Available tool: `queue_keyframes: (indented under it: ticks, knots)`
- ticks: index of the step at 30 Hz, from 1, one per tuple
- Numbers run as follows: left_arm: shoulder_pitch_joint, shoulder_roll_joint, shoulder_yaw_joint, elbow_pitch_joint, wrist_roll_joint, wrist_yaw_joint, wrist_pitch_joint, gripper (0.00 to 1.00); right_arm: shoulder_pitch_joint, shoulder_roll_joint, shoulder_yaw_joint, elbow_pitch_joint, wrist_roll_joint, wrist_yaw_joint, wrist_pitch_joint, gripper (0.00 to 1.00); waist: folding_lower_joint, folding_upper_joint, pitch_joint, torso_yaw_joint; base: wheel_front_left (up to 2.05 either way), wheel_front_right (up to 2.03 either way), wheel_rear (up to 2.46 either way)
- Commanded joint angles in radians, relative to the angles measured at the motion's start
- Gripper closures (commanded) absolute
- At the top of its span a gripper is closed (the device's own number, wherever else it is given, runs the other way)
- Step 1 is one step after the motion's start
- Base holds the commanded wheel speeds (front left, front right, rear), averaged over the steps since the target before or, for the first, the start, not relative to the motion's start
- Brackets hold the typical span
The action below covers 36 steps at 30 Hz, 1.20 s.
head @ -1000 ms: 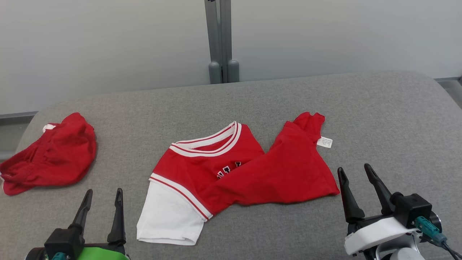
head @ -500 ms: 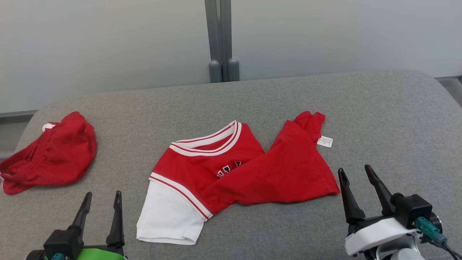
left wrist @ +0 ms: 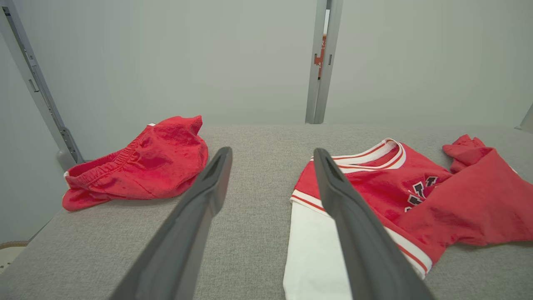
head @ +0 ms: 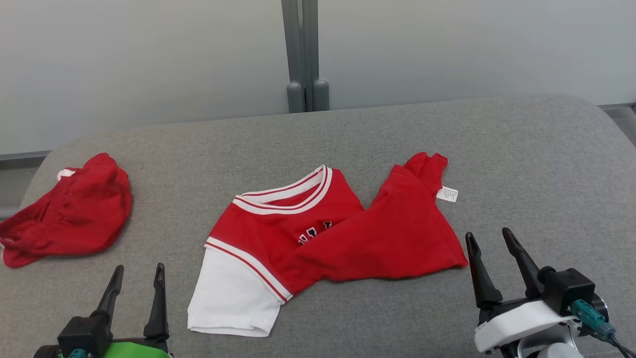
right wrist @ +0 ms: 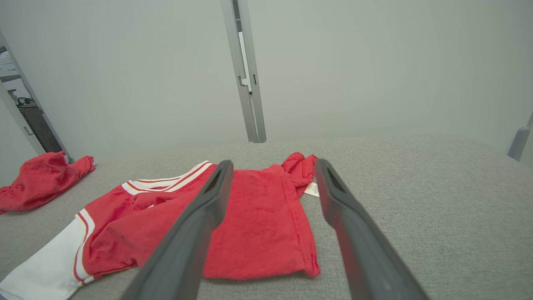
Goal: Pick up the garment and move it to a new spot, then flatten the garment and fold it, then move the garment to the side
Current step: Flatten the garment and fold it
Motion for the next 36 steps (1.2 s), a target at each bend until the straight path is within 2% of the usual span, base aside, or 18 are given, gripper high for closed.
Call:
queue_keyframes:
  ticks: [1,17,23,31,36]
  knots:
    - [-0.006,0.005,0.004,0.004,0.012,-0.004,-0.003,0.00,0.012,0.000,-0.002,0.002,-0.004,-0.002,-0.003,0.00,0.0000,-0.0001,-0.001,-0.001,0.00,0.00,0.00]
    - [-0.006,0.001,0.006,0.014,0.009,-0.004,-0.003,0.00,0.009,-0.003,-0.005,0.010,0.001,-0.001,-0.003,0.00,0.0000,-0.0001,0.003,0.000,0.00,0.00,0.00]
    - [-0.011,-0.001,-0.022,0.053,0.008,-0.004,-0.002,0.00,-0.011,-0.014,-0.018,0.048,0.000,-0.001,-0.003,0.00,0.0000,-0.0001,0.014,0.000,0.00,0.00,0.00]
    - [-0.039,0.017,-0.096,0.186,-0.011,-0.005,-0.002,0.00,-0.093,-0.045,-0.014,0.213,0.004,-0.001,-0.003,0.00,0.0000,-0.0001,0.054,-0.001,0.00,0.00,0.00]
    - [-0.080,0.021,-0.142,0.283,-0.042,-0.005,-0.002,0.00,-0.171,-0.044,-0.014,0.326,0.003,-0.001,-0.003,0.00,0.0000,-0.0001,0.100,0.003,0.00,0.00,0.00]
